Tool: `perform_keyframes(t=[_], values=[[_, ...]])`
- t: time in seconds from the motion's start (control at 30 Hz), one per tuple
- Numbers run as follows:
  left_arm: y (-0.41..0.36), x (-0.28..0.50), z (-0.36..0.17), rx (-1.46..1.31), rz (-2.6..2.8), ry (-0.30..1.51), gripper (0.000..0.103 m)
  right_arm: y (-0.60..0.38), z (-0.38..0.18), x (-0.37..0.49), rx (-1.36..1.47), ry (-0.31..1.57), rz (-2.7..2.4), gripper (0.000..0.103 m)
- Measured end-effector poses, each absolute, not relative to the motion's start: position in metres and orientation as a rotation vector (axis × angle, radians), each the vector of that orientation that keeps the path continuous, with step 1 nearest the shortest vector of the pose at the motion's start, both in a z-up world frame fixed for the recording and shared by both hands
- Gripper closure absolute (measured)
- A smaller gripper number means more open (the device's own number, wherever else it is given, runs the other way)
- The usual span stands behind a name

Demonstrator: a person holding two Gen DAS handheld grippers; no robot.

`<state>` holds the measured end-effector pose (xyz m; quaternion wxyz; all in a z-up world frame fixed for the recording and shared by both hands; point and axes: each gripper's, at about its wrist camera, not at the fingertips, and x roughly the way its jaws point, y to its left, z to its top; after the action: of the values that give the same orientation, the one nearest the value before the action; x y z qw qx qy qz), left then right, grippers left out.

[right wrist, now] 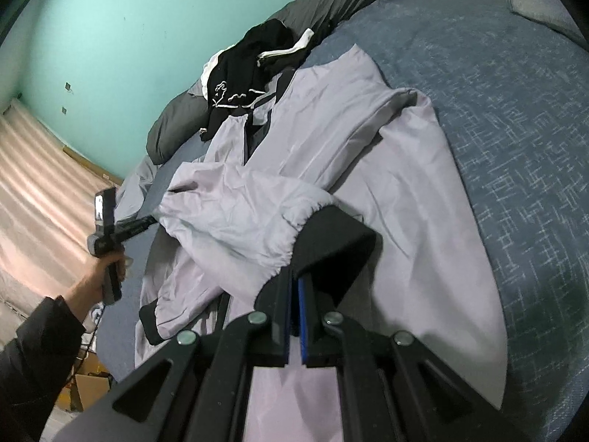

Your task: Fold clothes

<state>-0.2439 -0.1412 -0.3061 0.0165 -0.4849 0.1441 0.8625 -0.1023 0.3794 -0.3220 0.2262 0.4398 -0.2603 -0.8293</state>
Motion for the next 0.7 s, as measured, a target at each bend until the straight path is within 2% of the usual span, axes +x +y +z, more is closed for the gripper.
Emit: perform_keyframes(t=[0.2, 0.27, 0.33, 0.4, 0.7], values=[[-0.15, -0.225, -0.31, -1.484, 2.662, 0.403, 0.092, 0.378, -0.323, -0.101, 1.22, -0.707, -2.269, 0.1], [-0.152, -0.219, -0.311, -1.48, 2.655, 0.369, 0.087, 0.379, -0.322, -0.103, 1.217, -0.713, -2.269, 0.1], [-0.153, -0.216, -0.313, -1.476, 2.649, 0.321, 0.073, 0.38, -0.322, -0.103, 1.215, -0.726, -2.272, 0.1], [-0.154, -0.217, -0.315, -1.471, 2.649, 0.275, 0.068, 0.381, -0.321, -0.102, 1.212, -0.734, -2.276, 0.1], [-0.152, -0.232, -0.327, -1.467, 2.651, 0.143, 0.068, 0.386, -0.315, -0.1, 1.19, -0.739, -2.278, 0.1]])
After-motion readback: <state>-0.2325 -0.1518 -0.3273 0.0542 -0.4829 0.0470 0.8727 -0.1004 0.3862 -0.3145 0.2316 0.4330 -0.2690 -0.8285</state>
